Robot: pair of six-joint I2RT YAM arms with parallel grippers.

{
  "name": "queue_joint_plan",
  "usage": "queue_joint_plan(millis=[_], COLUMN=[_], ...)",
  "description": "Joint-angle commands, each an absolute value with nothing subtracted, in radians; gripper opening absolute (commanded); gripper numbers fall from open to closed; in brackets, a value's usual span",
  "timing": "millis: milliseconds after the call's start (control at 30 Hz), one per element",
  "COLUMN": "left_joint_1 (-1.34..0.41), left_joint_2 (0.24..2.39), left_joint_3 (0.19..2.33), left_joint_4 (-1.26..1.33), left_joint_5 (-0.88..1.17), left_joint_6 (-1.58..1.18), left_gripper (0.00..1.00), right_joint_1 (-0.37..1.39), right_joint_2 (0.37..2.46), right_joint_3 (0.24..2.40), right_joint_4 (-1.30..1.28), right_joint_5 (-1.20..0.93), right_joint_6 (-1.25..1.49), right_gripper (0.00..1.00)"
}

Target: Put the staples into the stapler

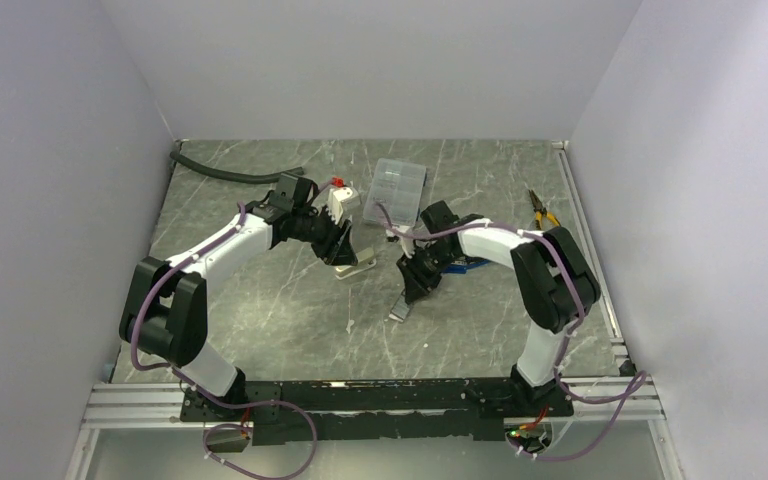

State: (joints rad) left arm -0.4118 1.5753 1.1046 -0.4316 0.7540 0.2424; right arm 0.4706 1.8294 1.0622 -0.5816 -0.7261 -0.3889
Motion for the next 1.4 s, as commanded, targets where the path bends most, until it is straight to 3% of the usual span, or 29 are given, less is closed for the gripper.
queue_joint_plan(millis=[0, 200, 467, 667, 933, 1067, 1367], left_joint_1=[-0.416, -0.416, -0.416, -0.415, -0.416, -0.416, -0.416], left_joint_2=[1.553, 1.554, 1.535, 1.527, 1.521, 1.518, 1.513], left_joint_3=[1.117, 1.119, 1.104, 1.098, 1.095, 1.095, 1.081], left_joint_4=[-0.423, -0.427, -0.424, -0.424, -0.423, -0.425, -0.424], left_joint_5=[0.763, 0.764, 0.755, 0.756, 0.758, 0.755, 0.752], left_joint_6=[0.255, 0.253, 0.26, 0.26, 0.256, 0.258, 0.284], left_gripper=[0.51, 0.51, 0.51, 0.51, 0.51, 0.51, 0.51], right_joint_1=[0.551, 0.645, 0.689, 0.689, 0.689, 0.683, 0.516], right_joint_2=[1.748, 1.691, 1.71, 1.728, 1.711, 1.719, 1.78], right_joint_3=[1.011, 0.945, 0.922, 0.925, 0.934, 0.936, 1.021], right_joint_4=[-0.487, -0.416, -0.384, -0.383, -0.396, -0.401, -0.473], right_joint_5=[-0.473, -0.28, -0.177, -0.182, -0.178, -0.233, -0.64], right_joint_6=[-0.4, -0.403, -0.406, -0.411, -0.416, -0.41, -0.384], right_gripper=[0.35, 0.35, 0.36, 0.2, 0.18, 0.15, 0.12])
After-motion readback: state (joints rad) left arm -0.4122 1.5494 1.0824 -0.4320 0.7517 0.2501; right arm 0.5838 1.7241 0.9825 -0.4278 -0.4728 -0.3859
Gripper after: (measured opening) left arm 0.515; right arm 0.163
